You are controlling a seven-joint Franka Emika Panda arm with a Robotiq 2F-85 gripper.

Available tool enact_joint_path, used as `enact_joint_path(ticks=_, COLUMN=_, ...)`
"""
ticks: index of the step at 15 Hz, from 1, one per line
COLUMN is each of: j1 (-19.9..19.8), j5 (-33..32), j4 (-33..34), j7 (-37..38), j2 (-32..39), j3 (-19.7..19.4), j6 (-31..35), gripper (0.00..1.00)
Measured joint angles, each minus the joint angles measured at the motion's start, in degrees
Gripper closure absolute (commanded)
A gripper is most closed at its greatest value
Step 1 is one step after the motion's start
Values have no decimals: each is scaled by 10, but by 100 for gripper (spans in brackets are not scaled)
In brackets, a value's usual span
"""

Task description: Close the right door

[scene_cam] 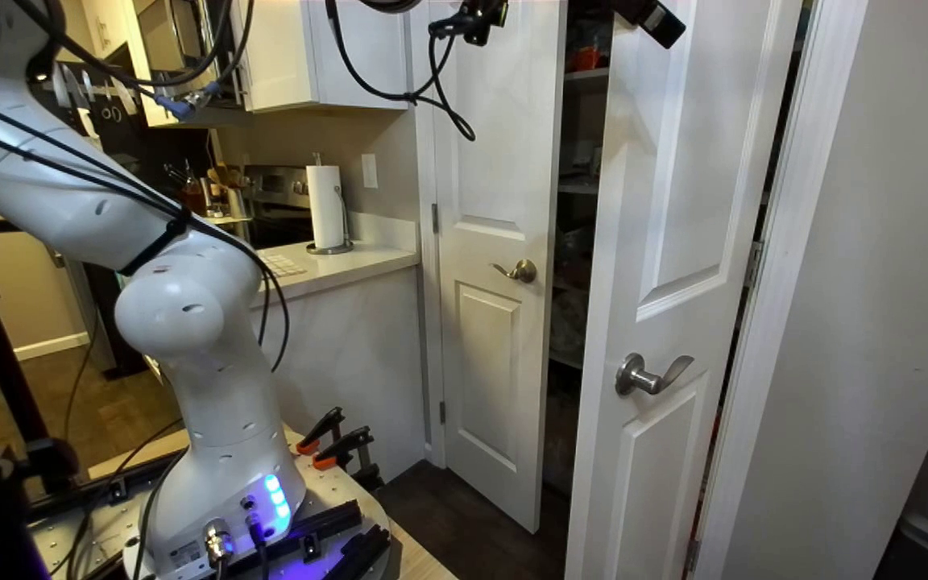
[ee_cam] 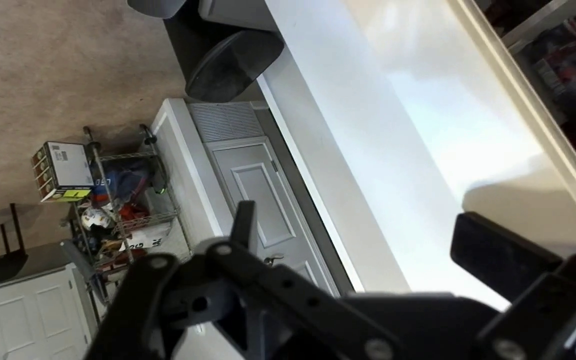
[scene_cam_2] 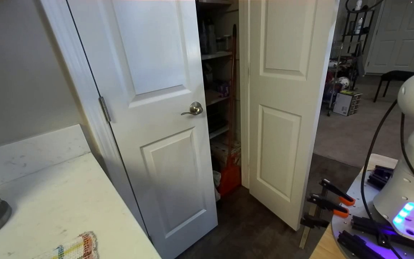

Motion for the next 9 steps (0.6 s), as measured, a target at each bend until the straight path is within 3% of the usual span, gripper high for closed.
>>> enact_joint_path(ticks=9, j1=130, j5=35, j4=8, j7=-49, j2=-53, j3=-6, j6=-98, gripper=0)
